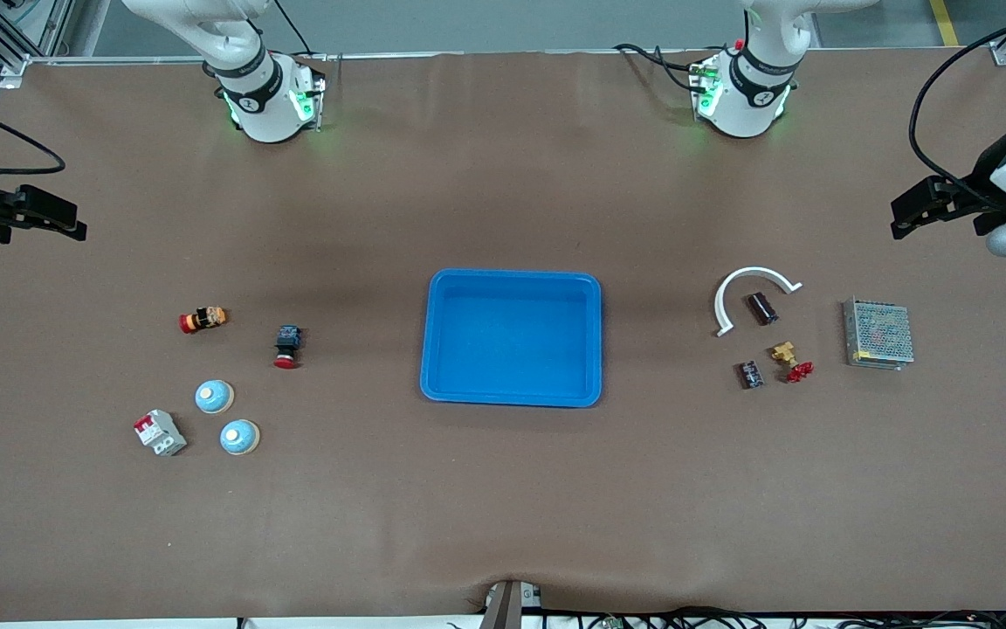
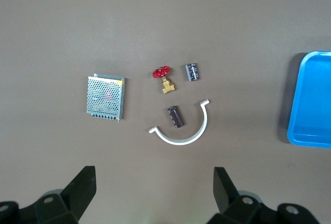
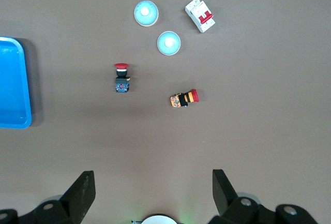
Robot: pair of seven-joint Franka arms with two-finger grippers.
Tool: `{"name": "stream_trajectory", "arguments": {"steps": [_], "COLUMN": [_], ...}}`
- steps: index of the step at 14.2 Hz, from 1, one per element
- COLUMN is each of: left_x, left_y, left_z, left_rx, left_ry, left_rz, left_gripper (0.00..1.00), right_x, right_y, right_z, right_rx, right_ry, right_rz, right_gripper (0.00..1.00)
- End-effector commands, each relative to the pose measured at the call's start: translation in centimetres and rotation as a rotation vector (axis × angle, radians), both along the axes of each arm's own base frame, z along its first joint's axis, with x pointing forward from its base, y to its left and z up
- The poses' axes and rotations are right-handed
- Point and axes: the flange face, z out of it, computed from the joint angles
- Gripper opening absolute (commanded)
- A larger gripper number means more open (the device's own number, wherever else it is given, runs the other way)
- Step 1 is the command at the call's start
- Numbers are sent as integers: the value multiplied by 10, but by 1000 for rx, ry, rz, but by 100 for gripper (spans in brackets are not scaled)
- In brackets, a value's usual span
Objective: Place electrolytic capacitor and blue bell in tray
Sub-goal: 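Reach the left gripper to a capacitor while the right gripper reaches the bells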
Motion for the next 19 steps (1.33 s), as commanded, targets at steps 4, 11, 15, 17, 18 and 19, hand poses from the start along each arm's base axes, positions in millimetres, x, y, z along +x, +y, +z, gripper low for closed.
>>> {"name": "stream_trajectory", "arguments": {"steps": [4,11,15,17,18,19], "left_x": [0,4,-1,-6,-9,-12], "left_y": [2,11,18,12,7,3], "left_z": [2,-90,-167,-204,-221,-237], "left_rx": [0,-9,-9,-6,-5,-5], "left_ry": [-2,68,58,74,76,77], "left_rz": [-3,31,131,174,190,204], "left_gripper": [100,100,100,100,100,100], "right_x": [4,6,13,17,20,26], "right_y": [5,5,7,8,18,27], "right_z": [-2,1,-7,-15,-21,-30], "right_rx": [-6,-10,-5,-6,-6,-10], "right_ry": [5,-6,-15,-9,0,6], "right_rz": [6,8,5,3,17,32], "right_gripper": [100,100,100,100,100,100]}}
